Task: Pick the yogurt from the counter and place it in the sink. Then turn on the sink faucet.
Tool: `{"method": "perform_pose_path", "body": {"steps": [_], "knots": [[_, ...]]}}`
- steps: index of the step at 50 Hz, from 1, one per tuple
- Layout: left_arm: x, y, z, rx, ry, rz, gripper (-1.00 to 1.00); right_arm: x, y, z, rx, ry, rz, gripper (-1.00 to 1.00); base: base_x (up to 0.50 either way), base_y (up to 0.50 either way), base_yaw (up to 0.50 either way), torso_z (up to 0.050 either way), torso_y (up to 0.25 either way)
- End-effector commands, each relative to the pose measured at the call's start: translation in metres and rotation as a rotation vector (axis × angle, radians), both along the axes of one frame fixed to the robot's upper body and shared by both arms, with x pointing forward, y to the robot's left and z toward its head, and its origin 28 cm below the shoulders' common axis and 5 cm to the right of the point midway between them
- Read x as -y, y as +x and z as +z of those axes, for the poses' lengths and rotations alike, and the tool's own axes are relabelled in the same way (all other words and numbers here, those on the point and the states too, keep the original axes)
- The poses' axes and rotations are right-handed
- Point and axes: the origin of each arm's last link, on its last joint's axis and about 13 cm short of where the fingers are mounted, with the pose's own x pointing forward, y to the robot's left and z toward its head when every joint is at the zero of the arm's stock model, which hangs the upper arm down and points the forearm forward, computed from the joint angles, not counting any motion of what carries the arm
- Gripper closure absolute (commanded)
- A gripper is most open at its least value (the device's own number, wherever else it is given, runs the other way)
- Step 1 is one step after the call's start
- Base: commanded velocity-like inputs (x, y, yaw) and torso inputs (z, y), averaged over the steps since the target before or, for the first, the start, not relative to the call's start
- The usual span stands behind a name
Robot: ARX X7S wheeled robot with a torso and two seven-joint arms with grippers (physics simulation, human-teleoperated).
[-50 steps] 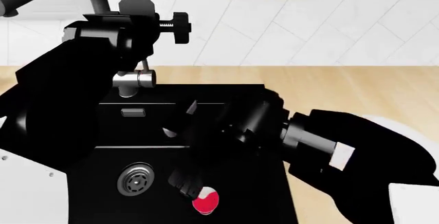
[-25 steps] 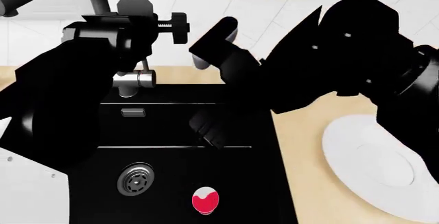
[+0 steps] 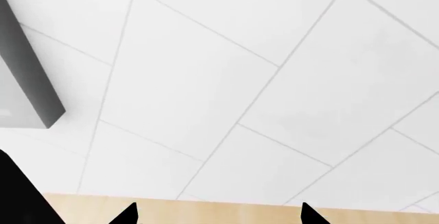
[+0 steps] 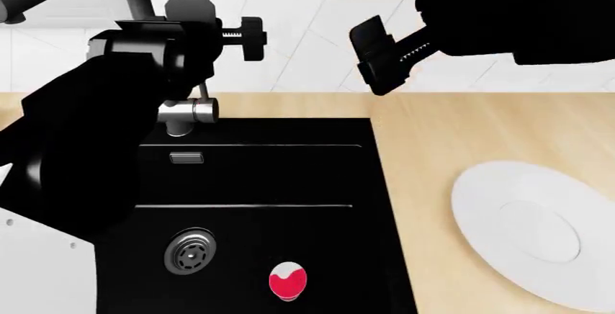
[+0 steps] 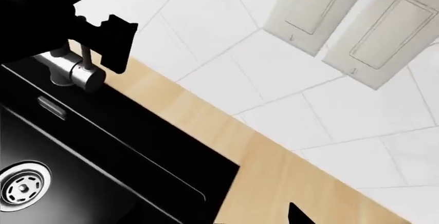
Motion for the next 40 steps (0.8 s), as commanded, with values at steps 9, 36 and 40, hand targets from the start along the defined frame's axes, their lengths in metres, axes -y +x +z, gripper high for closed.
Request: {"method": "perform_pose_path", "body": {"steps": [9,36,40], "knots": [[0.000,0.001,0.000,0.019,0.020,0.015,-1.00,0.007,0.003,0.002,0.043,0.047,-0.087,-1.00,0.00,0.00,0.00,0.000,0.000],[-0.003,-0.001,-0.015,-0.064,0.043,0.054,-1.00,0.010,0.007,-0.004,0.033,0.062,-0.076,-1.00,0.00,0.00,0.00,0.000,0.000],[-0.002,-0.002,-0.018,-0.080,0.042,0.044,-1.00,0.010,0.009,-0.006,0.030,0.061,-0.078,-1.00,0.00,0.00,0.00,0.000,0.000]]}}
